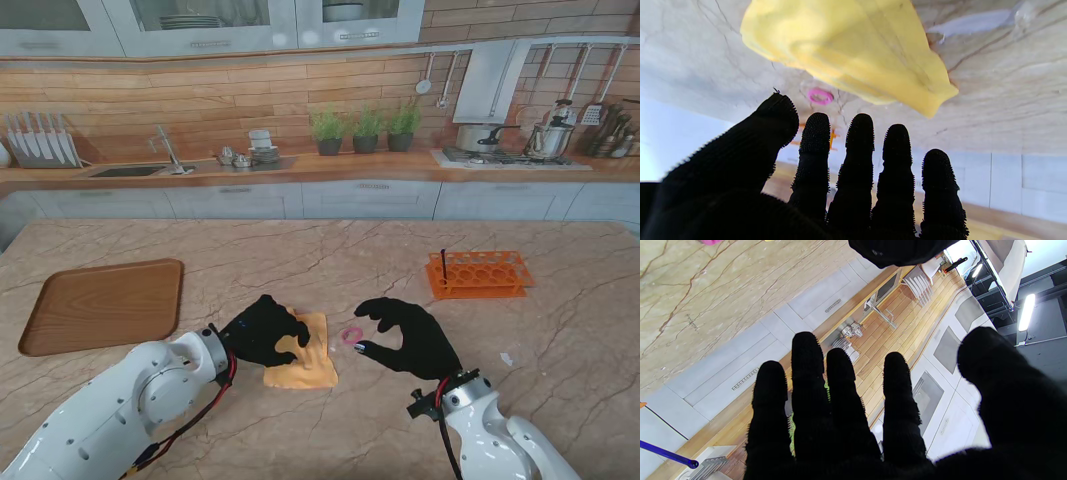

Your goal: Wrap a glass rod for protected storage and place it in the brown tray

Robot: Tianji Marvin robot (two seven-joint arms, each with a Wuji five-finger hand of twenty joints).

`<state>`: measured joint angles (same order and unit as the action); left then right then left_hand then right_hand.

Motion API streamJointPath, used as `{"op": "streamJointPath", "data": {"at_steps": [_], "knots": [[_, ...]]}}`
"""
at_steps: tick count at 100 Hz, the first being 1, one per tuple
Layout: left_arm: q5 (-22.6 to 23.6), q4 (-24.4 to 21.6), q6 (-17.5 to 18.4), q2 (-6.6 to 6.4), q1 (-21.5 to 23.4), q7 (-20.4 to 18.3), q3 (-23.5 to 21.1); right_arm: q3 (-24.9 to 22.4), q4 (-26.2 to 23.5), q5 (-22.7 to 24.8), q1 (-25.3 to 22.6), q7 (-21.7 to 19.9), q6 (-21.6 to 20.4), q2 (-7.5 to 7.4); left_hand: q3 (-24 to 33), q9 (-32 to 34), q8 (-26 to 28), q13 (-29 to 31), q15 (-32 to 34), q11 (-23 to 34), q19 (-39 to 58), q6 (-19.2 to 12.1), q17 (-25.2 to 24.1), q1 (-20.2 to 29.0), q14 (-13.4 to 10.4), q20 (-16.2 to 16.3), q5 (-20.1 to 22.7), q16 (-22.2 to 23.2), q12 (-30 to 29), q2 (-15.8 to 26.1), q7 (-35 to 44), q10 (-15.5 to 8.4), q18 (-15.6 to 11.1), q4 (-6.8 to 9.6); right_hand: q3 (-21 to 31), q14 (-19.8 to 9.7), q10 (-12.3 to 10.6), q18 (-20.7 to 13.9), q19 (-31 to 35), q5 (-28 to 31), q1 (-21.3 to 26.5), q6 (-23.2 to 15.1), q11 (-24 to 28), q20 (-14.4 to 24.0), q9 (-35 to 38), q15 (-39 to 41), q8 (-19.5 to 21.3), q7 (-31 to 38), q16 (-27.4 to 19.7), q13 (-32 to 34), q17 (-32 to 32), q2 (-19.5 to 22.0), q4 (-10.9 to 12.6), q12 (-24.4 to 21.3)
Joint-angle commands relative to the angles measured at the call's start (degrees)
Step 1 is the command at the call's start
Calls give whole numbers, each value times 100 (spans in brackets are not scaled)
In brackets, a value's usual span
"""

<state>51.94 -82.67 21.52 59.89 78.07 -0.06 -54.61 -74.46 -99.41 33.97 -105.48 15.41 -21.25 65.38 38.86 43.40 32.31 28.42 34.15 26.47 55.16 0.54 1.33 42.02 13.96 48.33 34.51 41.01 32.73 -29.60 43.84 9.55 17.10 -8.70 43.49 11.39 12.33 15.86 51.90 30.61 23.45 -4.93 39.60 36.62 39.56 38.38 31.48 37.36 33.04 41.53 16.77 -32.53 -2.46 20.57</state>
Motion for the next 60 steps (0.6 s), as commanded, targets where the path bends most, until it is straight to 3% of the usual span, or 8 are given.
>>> {"op": "streamJointPath", "data": {"at_steps": [1,33,60], "knots": [[-34,-53,44,43,108,101,-64,23,2,18,5,7,27,16,-84,-119,74,-48,-65,-54,-83,56,-32,-62,66,-59,-29,-39,-73,150,-157,79,131,-1,118,-6,-6,41,201,64,-151,-33,82,-50,72,136,-23,21,78,128,-11,15,40,24],[-334,-164,7,177,457,597,-423,45,35,47,39,6,75,12,-177,-71,22,-3,24,-34,23,72,69,100,140,-115,-41,-9,-64,264,-209,144,143,-43,114,-1,-8,41,201,77,-151,-30,80,-53,73,138,-24,21,78,130,-13,16,38,23],[-1039,-221,-174,401,784,1162,-682,27,66,113,78,3,51,2,-312,-145,-89,-50,53,-132,36,208,90,26,259,-213,-135,-16,-125,544,-428,242,180,98,123,2,-6,47,203,96,-143,-33,72,-54,69,126,-24,22,73,118,-12,9,40,19]]}}
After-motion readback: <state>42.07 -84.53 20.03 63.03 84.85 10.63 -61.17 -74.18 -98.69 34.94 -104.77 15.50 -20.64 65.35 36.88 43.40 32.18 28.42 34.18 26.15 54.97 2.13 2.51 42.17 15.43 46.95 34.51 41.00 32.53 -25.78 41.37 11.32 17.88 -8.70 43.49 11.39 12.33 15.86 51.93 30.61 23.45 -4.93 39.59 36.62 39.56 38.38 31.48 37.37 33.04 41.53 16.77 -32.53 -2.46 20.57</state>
